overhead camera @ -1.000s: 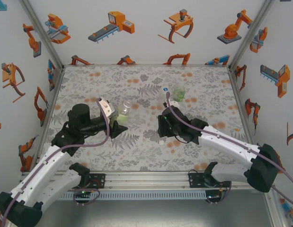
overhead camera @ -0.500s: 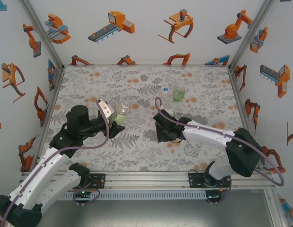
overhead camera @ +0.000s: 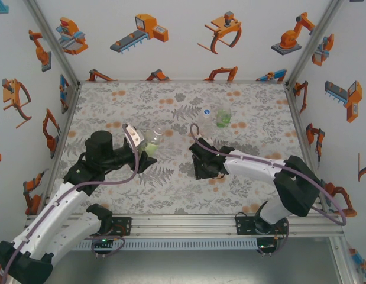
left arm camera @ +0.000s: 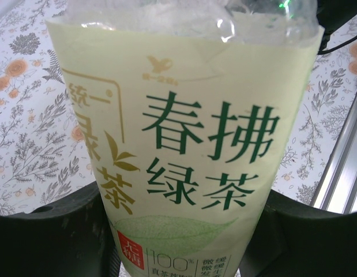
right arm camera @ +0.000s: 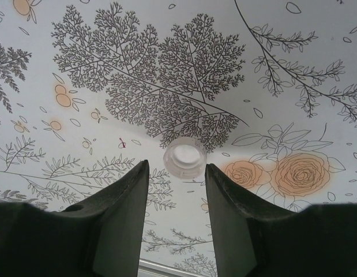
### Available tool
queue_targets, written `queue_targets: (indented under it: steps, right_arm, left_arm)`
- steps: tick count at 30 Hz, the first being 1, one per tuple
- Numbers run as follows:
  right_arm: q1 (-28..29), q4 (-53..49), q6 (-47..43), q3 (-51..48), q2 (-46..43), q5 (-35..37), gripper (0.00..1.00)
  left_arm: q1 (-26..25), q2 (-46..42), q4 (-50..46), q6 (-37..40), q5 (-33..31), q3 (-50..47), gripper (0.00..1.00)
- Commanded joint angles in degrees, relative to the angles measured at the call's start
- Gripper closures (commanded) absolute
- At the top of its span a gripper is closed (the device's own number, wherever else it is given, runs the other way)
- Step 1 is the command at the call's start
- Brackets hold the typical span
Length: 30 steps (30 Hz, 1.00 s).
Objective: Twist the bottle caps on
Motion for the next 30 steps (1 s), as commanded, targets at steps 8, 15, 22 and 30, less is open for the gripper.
queue_targets:
  steps: [8, 15, 22, 30]
  right_arm:
    - [-0.2, -0.4, -0.4, 2.2, 1.9, 0.0, 0.57]
    - [-0.2, 0.2, -0.4, 1.6, 2.9, -0.7, 0.57]
    - [-0.2, 1.6, -0.1, 0.6, 4.2, -1.5, 0.60]
    - [-0.2, 4.7, 2.2, -1.0, 3.8, -3.4, 0.80]
  left_arm:
    - [0.3, 0.2, 0.1, 0.8, 2.6, 1.5, 1.00]
    - [0.3, 0.1, 0.1, 0.6, 2.8, 1.4, 1.00]
    - [0.3, 0.5, -0.1, 0.6, 3.0, 1.5, 1.00]
    - [0.3, 0.7, -0.2, 0.5, 3.0, 1.5, 1.00]
